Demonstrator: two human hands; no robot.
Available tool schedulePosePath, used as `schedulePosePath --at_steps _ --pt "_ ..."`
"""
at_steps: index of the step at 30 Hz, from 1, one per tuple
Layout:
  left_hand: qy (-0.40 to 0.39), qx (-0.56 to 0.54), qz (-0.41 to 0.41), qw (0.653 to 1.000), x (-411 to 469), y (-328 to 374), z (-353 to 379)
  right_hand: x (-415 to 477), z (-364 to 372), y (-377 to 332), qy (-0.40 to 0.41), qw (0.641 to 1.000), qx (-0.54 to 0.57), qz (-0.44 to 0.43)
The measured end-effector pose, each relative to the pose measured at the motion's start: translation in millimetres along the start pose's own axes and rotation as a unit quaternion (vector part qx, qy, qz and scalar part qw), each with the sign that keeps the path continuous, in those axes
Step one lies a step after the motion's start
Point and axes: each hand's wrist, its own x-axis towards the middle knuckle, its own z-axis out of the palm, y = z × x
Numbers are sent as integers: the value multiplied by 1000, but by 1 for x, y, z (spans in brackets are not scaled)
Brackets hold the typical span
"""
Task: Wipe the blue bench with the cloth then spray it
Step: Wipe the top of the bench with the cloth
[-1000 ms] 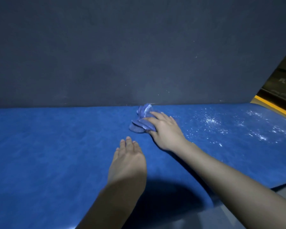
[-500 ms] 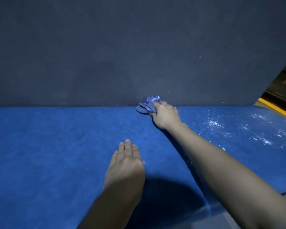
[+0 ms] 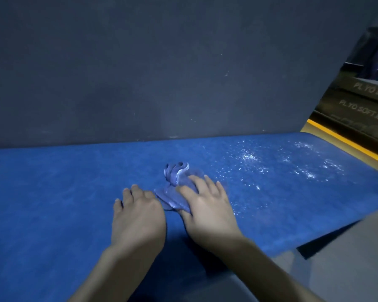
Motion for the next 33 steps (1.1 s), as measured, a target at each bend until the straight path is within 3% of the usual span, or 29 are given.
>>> schedulePosePath --at_steps 6,12,18,26,29,33 --pt "31 -44 66 996 7 35 8 -28 -9 44 -3 999 38 -1" --pt "4 -82 134 988 8 45 15 -15 -25 106 41 992 -2 117" --pt "-44 -30 114 992 13 56 11 -9 -12 95 82 988 -2 131" --pt "-61 44 125 989 29 78 -2 -7 -9 96 62 990 -1 124" --pt "-33 62 144 987 33 74 0 -5 -14 107 38 993 -7 109" --pt "1 26 165 986 36 65 0 -2 -27 126 72 983 -20 170"
